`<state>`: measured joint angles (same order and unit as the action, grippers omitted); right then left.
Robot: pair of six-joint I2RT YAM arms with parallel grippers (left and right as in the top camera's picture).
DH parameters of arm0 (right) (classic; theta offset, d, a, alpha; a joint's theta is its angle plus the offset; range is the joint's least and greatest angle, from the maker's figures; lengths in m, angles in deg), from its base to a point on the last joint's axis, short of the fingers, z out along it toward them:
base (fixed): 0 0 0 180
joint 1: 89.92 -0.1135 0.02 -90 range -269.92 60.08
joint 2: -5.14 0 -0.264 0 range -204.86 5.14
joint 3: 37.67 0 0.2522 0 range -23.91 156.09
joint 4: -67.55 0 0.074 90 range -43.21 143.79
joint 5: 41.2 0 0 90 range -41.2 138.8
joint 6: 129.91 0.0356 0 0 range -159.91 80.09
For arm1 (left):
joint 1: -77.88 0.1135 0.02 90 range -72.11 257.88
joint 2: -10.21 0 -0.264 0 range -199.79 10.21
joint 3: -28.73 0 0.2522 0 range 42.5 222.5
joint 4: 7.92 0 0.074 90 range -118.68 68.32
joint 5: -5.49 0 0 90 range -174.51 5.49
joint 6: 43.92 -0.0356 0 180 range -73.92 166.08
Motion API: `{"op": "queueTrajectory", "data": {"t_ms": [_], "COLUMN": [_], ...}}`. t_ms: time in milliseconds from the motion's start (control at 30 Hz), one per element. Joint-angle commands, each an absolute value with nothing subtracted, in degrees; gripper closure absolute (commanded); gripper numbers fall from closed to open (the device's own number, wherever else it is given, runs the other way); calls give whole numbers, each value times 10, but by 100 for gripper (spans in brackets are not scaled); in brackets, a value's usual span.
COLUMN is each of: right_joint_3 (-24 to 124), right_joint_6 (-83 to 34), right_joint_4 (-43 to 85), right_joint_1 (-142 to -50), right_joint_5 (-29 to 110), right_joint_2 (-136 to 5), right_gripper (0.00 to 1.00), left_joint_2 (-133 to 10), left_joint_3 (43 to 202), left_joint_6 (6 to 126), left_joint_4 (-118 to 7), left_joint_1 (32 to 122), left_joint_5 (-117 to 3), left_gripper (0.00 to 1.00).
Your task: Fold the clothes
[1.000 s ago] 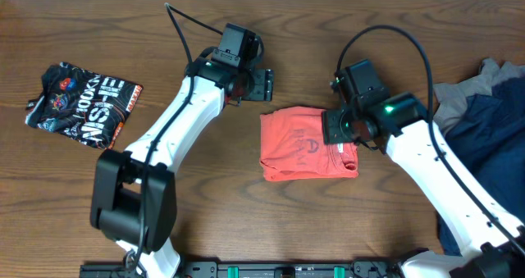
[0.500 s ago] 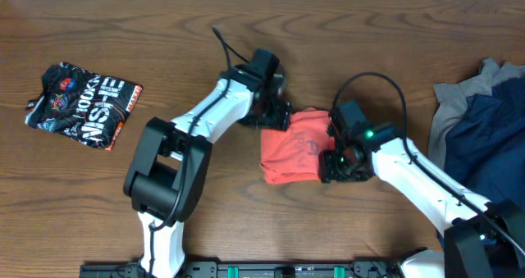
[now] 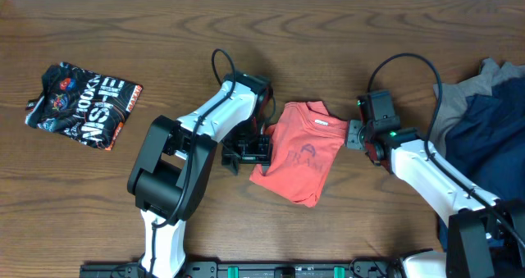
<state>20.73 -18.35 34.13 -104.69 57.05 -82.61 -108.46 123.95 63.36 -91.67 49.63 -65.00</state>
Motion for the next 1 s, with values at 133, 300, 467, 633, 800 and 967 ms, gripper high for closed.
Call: {"op": "queueTrajectory", "data": {"t_ms": [133,300,467,633,800,967], "right_joint_3": [211,210,210,210,210,210], "right_joint_6": [-215,-215,-215,-207,-207,-207], "right_joint_4": [298,252,236,225,212,201], "right_joint_1": [-1046,-1046,-1046,-1046,-1046,-1046], "right_joint_5": [539,539,539,537,534,534], "right_joint_2": [-827,-827,-827,-827,-827,-827], "right_gripper": [33,28,26,26,25,25], "left_joint_2": [-999,-943,-965,-1024,-1082,-1139], "left_joint_3": [1239,1238,1238,1238,1238,1238], "left_joint_6": [665,563,458,431,431,444], "left_joint_4": [-864,-717,-646,-608,-555,-521], "left_joint_1": [518,535,536,536,537,533], "left_joint_5": [-676,-667,-584,-506,-434,-337], "left_gripper": [31,1,2,2,2,2]}}
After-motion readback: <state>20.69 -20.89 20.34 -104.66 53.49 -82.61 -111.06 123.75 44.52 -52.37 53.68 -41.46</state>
